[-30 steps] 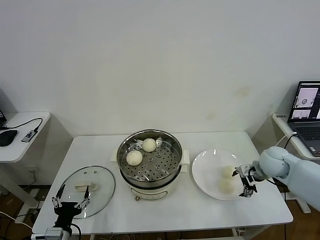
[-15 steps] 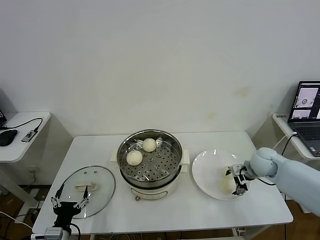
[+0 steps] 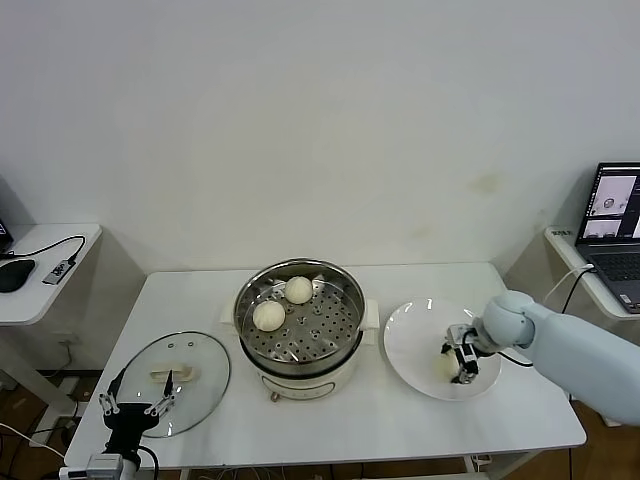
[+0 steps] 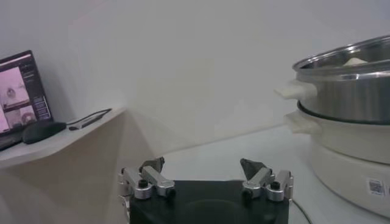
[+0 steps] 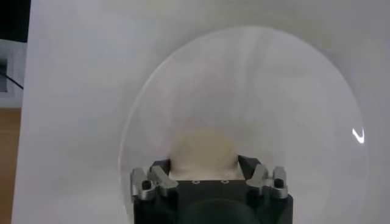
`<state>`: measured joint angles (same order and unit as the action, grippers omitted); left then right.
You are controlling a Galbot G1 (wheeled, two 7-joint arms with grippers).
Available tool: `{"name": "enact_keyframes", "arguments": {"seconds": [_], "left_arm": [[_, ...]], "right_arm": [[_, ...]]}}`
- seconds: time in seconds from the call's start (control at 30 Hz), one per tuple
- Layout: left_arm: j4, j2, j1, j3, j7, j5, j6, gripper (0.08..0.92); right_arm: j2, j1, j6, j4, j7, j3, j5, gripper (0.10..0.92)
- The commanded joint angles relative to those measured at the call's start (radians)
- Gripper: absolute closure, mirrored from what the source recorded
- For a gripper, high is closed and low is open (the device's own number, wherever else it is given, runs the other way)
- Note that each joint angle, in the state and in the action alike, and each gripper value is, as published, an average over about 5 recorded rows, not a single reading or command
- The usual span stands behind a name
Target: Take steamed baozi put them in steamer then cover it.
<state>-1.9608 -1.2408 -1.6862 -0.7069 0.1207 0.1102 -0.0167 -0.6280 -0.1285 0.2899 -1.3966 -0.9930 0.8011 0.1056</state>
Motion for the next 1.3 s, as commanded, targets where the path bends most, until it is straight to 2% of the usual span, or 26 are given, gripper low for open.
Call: {"name": "enact_keyframes", "arguments": {"seconds": [0.03, 0.33, 0.63, 0.93, 1.3], "left_arm": [[0.000, 0.000, 0.000, -0.001, 0.000, 0.001, 0.001, 0.177], [-0.003, 0.002, 0.000, -0.002, 0.000, -0.001, 0.001, 0.177], [-0.009, 0.004, 0.001, 0.001, 0.000, 0.001, 0.001, 0.177], [-0.015, 0.012, 0.004, 0.002, 0.000, 0.013, 0.000, 0.177], [-0.016, 0.005, 0.009, -0.010, 0.002, 0.025, -0.001, 0.177]], "right_arm": [[-0.013, 0.018, 0.011, 0.012, -0.018, 0.009, -0.019, 0.392], [0.039, 0.134, 0.026, -0.049, -0.043, 0.048, -0.097, 0.399], [0.027, 0.478, 0.045, -0.088, -0.070, 0.194, -0.259, 0.401], [-0.167, 0.813, 0.032, -0.048, -0.070, 0.361, -0.390, 0.399], [-0.453, 0.809, -0.096, -0.060, -0.019, 0.448, -0.495, 0.397]]}}
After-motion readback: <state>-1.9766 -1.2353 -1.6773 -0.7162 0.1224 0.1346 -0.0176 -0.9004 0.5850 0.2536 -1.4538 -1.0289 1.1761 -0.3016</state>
